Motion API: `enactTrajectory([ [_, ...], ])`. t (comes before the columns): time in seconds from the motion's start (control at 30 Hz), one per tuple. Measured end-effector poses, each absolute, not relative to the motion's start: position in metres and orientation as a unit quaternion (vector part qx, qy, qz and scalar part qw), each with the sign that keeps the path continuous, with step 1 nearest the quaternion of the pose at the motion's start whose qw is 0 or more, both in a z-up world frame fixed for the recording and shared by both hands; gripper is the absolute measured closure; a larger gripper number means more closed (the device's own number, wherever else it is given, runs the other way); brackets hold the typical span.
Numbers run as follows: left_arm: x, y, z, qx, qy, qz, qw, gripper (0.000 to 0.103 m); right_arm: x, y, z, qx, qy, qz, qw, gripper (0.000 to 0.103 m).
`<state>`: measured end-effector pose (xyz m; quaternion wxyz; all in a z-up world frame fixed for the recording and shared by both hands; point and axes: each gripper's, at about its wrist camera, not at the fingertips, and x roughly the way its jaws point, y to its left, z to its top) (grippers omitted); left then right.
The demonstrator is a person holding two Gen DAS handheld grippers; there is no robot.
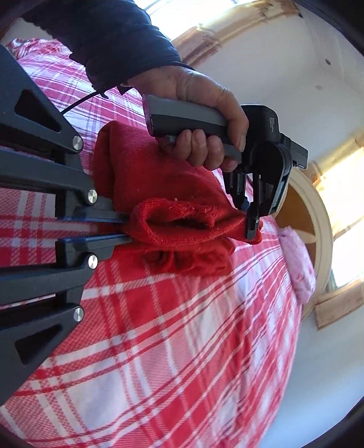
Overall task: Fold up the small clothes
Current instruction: 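Fold the lifted edge over the bundle with the right gripper, then release the bundle and open the right gripper above it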
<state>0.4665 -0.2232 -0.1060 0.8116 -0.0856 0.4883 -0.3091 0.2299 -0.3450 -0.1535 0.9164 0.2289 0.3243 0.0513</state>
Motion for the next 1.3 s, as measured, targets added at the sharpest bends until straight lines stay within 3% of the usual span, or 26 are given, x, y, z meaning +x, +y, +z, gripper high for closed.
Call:
enactTrajectory([
  [0.2, 0.453, -0.243, -0.098, -0.040, 0.471, -0.326, 0.819, 0.088, 0.229, -0.355, -0.162, 0.254, 0.334, 0.044, 0.907, 0.096],
  [0.37, 0.432, -0.257, -0.074, -0.011, 0.440, -0.355, 0.825, 0.074, 0.226, -0.368, -0.169, 0.281, 0.339, 0.033, 0.897, 0.096],
  [0.5, 0.402, -0.237, -0.062, 0.039, 0.393, -0.327, 0.858, 0.046, 0.219, -0.375, -0.171, 0.298, 0.331, 0.038, 0.895, 0.096],
  [0.67, 0.371, -0.173, -0.076, 0.073, 0.374, -0.262, 0.886, 0.042, 0.211, -0.379, -0.160, 0.299, 0.301, 0.032, 0.905, 0.095],
  [0.83, 0.349, -0.141, -0.100, 0.102, 0.384, -0.231, 0.888, 0.042, 0.226, -0.364, -0.122, 0.219, 0.278, 0.015, 0.935, 0.095],
  [0.97, 0.342, -0.131, -0.114, 0.068, 0.397, -0.232, 0.886, 0.023, 0.262, -0.342, -0.092, 0.163, 0.282, 0.032, 0.945, 0.093],
  [1.0, 0.340, -0.131, -0.117, 0.065, 0.398, -0.232, 0.885, 0.018, 0.268, -0.338, -0.089, 0.154, 0.284, 0.030, 0.946, 0.083],
  [1.03, 0.338, -0.130, -0.119, 0.059, 0.396, -0.234, 0.886, 0.017, 0.277, -0.335, -0.087, 0.148, 0.290, 0.032, 0.945, 0.059],
  [1.1, 0.334, -0.131, -0.122, 0.057, 0.394, -0.233, 0.887, 0.016, 0.290, -0.330, -0.086, 0.147, 0.298, 0.032, 0.943, 0.040],
  [1.3, 0.333, -0.124, -0.127, 0.039, 0.395, -0.245, 0.885, 0.012, 0.319, -0.327, -0.097, 0.128, 0.330, 0.006, 0.935, 0.040],
])
